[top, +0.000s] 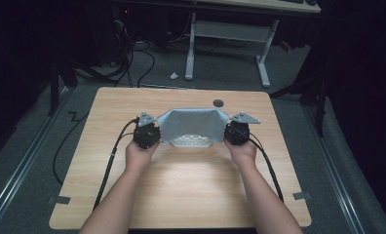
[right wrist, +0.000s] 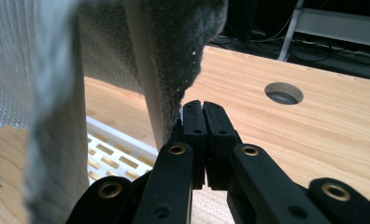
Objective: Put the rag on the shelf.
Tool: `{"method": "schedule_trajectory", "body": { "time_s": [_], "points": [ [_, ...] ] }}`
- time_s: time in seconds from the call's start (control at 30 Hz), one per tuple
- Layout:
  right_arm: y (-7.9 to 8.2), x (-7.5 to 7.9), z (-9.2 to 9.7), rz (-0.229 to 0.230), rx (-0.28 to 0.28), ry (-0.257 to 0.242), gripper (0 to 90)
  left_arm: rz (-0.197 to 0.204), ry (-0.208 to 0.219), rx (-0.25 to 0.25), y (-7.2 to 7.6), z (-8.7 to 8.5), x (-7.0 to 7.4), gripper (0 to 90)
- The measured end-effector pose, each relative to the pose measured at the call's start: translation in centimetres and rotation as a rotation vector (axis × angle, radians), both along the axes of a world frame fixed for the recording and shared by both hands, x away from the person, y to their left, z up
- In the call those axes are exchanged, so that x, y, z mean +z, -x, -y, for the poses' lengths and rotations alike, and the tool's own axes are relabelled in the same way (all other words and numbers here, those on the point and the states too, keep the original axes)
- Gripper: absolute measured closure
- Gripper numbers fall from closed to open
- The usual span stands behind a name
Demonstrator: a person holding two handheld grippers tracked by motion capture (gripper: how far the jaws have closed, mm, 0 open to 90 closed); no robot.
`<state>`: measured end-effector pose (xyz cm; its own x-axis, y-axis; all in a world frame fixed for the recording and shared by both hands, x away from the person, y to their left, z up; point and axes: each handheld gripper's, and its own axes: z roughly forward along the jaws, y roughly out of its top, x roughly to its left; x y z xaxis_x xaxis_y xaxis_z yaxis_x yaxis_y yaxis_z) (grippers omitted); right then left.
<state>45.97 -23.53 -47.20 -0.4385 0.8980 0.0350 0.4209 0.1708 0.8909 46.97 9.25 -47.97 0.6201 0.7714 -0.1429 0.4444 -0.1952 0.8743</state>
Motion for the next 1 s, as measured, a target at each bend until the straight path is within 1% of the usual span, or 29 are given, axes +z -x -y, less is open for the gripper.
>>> {"method": "schedule_trajectory", "body": {
  "time_s": [0.17, 0.23, 0.27, 0.33, 0.37, 0.4, 0.5, 0.6, 0.67, 0.73, 0.9, 1.0],
  "points": [
    [0.1, -0.4, -0.1, -0.005, 0.003, 0.006, 89.2, -0.003, 0.009, 0.011, 0.1, -0.3, -0.2, 87.9],
    [0.1, -0.6, -0.1, -0.005, 0.003, 0.017, 88.7, -0.002, 0.013, 0.013, 0.2, -0.4, -0.3, 87.7],
    [0.2, -0.7, -0.1, -0.005, -0.001, 0.011, 87.8, -0.006, 0.013, 0.011, 0.2, -0.5, -0.2, 87.0],
    [0.2, -0.8, 0.2, -0.006, -0.009, 0.009, 84.6, 0.001, 0.011, 0.027, 0.3, -0.7, -0.2, 82.8],
    [0.3, -0.8, 0.4, -0.017, -0.012, 0.006, 84.2, 0.004, 0.012, 0.039, 0.4, -0.9, -0.1, 78.4],
    [0.3, -0.8, 0.5, -0.02, -0.012, 0.006, 83.7, 0.006, 0.025, 0.046, 0.4, -1.1, -0.1, 75.6],
    [0.5, -0.5, 1.0, -0.02, -0.014, 0.037, 81.5, 0.016, 0.04, 0.069, 0.7, -1.9, 0.2, 70.4],
    [0.9, 0.0, 1.4, -0.008, -0.02, 0.062, 79.4, 0.02, 0.047, 0.08, 0.9, -2.8, 0.3, 69.5],
    [1.0, 0.2, 1.7, -0.005, -0.021, 0.065, 78.5, 0.013, 0.042, 0.083, 1.0, -3.3, 0.4, 69.4],
    [1.2, 0.4, 1.9, -0.005, -0.027, 0.064, 75.7, 0.011, 0.038, 0.086, 1.1, -3.7, 0.5, 69.5],
    [1.3, 0.7, 2.1, 0.008, -0.038, 0.052, 71.8, 0.023, 0.053, 0.087, 1.3, -3.9, 0.9, 69.5],
    [1.1, 1.1, 2.2, 0.035, -0.049, 0.04, 71.6, 0.029, 0.064, 0.084, 1.4, -3.8, 1.0, 69.5]
  ]
}}
